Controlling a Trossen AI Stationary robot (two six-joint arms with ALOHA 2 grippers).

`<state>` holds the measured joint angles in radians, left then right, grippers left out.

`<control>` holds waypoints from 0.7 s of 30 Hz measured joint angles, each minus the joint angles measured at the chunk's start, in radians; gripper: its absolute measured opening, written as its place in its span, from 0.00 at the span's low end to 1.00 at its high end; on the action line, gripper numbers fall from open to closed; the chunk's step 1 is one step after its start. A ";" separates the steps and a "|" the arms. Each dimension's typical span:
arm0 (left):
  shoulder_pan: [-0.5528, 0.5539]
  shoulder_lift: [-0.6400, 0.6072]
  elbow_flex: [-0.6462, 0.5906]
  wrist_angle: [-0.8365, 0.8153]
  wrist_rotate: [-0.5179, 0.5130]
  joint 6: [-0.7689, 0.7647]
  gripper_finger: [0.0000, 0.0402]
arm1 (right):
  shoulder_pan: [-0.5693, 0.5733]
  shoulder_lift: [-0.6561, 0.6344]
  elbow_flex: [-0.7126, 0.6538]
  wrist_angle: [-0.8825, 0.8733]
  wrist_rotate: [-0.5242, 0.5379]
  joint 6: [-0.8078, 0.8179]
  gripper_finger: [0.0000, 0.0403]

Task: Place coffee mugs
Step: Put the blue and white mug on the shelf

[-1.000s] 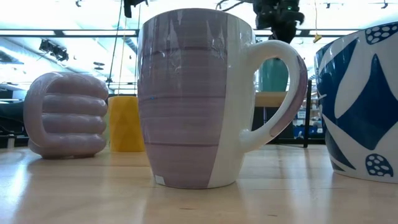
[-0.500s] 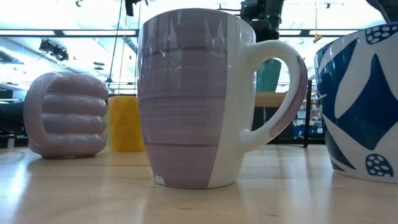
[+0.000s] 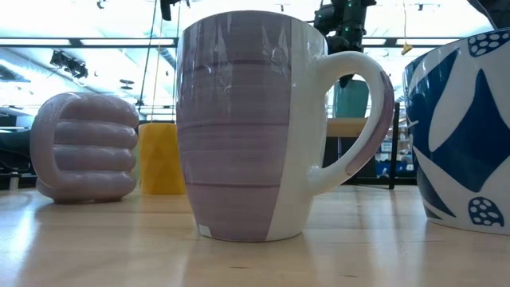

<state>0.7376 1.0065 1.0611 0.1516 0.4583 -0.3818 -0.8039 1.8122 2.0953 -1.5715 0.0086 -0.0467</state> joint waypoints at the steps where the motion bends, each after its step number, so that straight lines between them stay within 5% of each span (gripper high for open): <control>1: 0.000 0.000 0.000 0.000 0.000 0.000 0.36 | -0.002 0.000 0.000 0.000 0.000 0.000 0.06; 9: 0.000 0.000 0.000 0.000 0.000 0.001 0.36 | -0.010 0.000 0.000 0.001 -0.030 -0.028 0.06; 21: 0.000 0.000 0.000 0.000 0.000 0.009 0.36 | -0.010 0.002 -0.003 0.000 -0.062 -0.042 0.29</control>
<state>0.7376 1.0065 1.0611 0.1520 0.4587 -0.3732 -0.8137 1.8145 2.0926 -1.5715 -0.0529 -0.0889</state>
